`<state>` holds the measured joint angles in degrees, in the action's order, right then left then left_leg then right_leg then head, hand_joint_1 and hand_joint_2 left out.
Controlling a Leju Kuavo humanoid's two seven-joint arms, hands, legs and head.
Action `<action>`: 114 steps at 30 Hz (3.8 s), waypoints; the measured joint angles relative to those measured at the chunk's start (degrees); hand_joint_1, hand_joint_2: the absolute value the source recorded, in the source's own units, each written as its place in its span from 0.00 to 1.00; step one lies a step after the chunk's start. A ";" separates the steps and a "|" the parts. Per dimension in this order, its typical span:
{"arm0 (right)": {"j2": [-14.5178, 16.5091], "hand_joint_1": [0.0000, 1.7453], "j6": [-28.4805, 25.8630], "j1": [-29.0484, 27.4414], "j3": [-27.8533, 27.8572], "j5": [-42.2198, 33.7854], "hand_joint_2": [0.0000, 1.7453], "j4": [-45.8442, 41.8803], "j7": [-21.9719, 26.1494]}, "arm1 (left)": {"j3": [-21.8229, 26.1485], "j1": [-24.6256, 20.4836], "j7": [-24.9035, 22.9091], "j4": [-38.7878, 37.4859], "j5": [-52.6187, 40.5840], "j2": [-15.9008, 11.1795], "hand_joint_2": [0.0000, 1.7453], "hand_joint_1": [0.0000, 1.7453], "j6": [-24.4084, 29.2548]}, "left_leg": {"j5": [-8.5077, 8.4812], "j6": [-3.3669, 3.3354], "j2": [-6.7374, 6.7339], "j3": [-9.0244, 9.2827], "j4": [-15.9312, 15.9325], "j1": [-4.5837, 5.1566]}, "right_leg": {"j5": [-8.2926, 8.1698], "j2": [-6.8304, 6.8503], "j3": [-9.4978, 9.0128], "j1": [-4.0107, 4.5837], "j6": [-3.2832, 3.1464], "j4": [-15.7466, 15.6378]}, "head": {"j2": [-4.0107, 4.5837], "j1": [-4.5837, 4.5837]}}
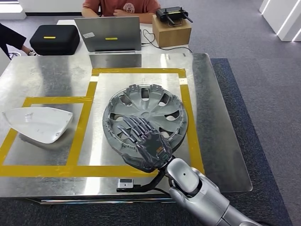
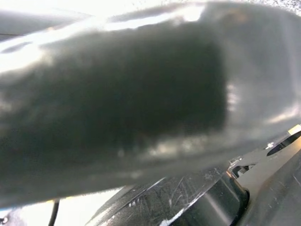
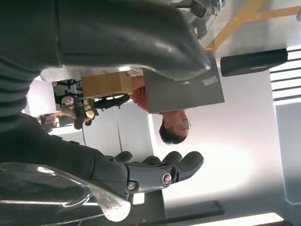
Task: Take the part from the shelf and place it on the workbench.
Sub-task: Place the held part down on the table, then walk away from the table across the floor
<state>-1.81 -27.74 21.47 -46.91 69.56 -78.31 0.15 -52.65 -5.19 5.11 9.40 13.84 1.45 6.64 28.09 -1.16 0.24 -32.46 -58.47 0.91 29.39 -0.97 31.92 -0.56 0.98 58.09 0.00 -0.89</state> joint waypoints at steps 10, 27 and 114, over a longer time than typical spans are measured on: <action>-0.03 0.00 -0.34 -1.78 0.00 3.59 1.00 -2.00 -2.92 | 1.31 0.65 0.02 0.00 1.13 -0.11 0.00 0.00 0.07 | 0.20 -0.32 0.00 -0.13 -0.36 0.29 | -0.07 0.00 0.00 -0.19 0.27 -0.04 | 0.00 0.02; -0.42 0.00 -0.20 -3.08 0.05 3.79 1.00 -3.63 -3.71 | 1.36 1.11 0.04 0.00 1.20 0.15 0.00 0.00 0.28 | -0.65 -0.82 -0.73 -0.20 0.32 -0.17 | -0.93 1.03 0.71 0.33 0.29 0.24 | -0.01 -0.25; 8.89 0.00 0.99 -21.74 62.71 -14.66 1.00 65.81 -5.81 | 8.76 2.75 1.86 -0.11 11.26 2.93 0.00 0.00 9.40 | -2.87 -0.96 -0.69 -3.37 0.16 -1.17 | 6.23 1.19 3.44 -0.46 1.97 15.28 | 0.00 -0.09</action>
<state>7.08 -26.74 -0.27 15.81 54.90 -12.51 -5.66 -43.88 -2.44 6.97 9.29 25.10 4.39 16.04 25.22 -2.13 -0.45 -35.83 -58.31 -0.26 35.62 0.21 35.36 -1.02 2.95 73.37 0.00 -0.98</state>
